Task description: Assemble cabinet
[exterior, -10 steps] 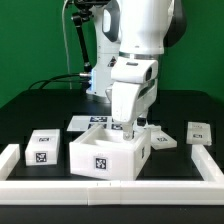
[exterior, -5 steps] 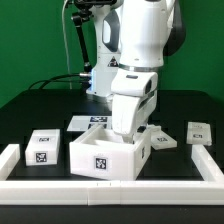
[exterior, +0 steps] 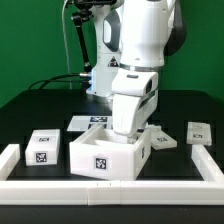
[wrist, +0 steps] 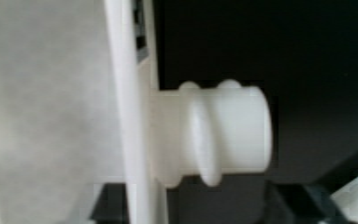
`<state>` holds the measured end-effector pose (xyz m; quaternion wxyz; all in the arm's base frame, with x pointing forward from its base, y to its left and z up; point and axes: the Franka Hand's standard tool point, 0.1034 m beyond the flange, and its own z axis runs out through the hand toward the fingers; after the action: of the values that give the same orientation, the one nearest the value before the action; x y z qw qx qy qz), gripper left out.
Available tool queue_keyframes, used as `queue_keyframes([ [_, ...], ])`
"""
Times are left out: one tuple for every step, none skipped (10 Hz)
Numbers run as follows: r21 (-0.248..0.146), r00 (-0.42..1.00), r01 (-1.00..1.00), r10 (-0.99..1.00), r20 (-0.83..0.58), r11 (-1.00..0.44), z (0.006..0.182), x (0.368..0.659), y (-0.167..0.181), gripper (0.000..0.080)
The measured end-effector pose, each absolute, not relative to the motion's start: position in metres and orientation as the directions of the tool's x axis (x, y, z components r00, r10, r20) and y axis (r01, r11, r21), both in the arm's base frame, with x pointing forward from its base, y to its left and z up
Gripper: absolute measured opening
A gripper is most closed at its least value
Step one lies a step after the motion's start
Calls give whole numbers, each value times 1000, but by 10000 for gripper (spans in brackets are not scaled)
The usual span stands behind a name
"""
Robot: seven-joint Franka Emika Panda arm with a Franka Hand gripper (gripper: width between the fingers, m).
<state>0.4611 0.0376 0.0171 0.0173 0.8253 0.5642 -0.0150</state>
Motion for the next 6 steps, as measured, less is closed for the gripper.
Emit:
queue_keyframes([
  [12, 363, 932, 931, -44, -363, 17, 461, 38, 239],
  [12, 363, 932, 931, -44, -363, 17, 461, 38, 70],
  [11, 363, 932, 931, -45, -363, 17, 461, 37, 34],
  [11, 363, 932, 931, -45, -363, 17, 461, 37, 34],
  [11, 363, 932, 931, -45, -363, 17, 461, 37, 34],
  [11, 363, 932, 931, -45, -363, 17, 461, 37, 34],
])
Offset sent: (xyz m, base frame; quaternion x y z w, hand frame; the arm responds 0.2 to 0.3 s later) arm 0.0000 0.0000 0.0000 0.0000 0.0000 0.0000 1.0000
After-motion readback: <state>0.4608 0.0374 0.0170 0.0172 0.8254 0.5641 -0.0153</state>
